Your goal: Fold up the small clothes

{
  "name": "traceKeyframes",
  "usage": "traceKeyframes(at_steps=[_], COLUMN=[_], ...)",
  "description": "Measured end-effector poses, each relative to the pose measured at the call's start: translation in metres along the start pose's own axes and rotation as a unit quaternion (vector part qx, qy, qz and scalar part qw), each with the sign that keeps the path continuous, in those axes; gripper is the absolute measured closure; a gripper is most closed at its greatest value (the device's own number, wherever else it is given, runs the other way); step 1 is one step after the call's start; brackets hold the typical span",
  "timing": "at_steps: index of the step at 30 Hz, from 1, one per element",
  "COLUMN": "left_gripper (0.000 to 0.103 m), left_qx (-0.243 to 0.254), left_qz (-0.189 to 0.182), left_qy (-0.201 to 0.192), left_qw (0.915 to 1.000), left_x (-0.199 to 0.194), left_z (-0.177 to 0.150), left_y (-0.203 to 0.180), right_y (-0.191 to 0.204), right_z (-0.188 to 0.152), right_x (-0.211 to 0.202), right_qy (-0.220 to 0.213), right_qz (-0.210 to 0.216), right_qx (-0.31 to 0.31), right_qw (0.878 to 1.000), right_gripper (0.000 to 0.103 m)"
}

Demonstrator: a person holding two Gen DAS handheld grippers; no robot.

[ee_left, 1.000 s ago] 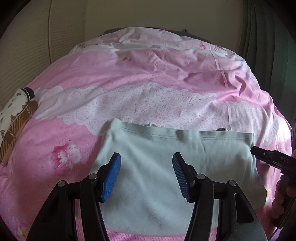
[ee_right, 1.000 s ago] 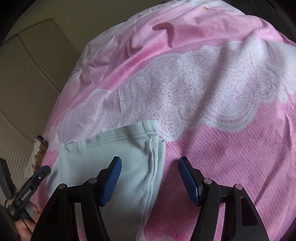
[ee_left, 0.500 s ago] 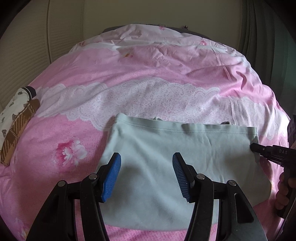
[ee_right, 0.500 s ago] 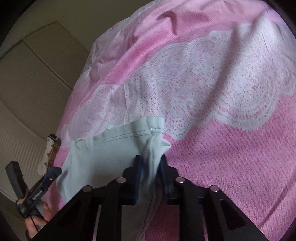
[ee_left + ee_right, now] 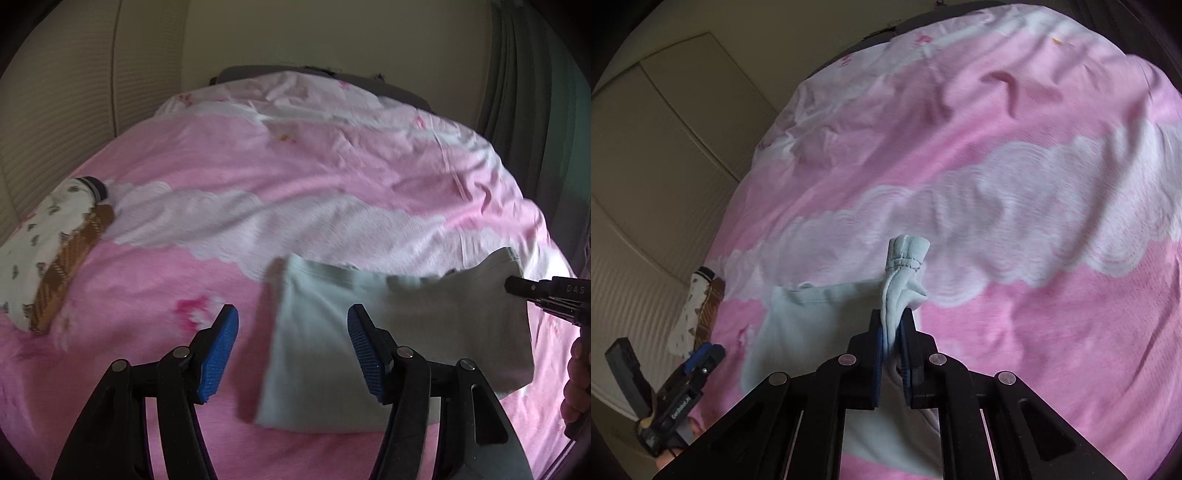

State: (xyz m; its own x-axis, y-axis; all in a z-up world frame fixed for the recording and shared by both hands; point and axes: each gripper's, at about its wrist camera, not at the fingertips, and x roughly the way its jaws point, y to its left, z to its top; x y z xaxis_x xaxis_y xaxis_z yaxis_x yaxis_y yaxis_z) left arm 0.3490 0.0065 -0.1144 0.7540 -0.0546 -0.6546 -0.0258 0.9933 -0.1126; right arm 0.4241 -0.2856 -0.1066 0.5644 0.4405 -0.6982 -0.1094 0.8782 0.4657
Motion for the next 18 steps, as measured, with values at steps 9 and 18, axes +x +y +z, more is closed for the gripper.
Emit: traceKeyframes(at_steps=[9,18], left_gripper=[0.039,0.039], left_qx=[-0.015,-0.047], left_qz=[0.017,0.031], left_qy=[-0.020,-0.010], left_qw=[0.9995,0.9984], left_x=[-0.037,-0.043], left_z=[0.008,-0.001], left_y=[0.077,0.143], right_y=[0.106,0.160], right_z=[-0.008,-0.023], right_x=[0.053,0.150], right_qy=[0.048,0.108], right_qz=[-0.005,-0.029], right_qx=[-0.028,-0.020], right_qw=[0.998,0.993], right_gripper=[0.093,0.093])
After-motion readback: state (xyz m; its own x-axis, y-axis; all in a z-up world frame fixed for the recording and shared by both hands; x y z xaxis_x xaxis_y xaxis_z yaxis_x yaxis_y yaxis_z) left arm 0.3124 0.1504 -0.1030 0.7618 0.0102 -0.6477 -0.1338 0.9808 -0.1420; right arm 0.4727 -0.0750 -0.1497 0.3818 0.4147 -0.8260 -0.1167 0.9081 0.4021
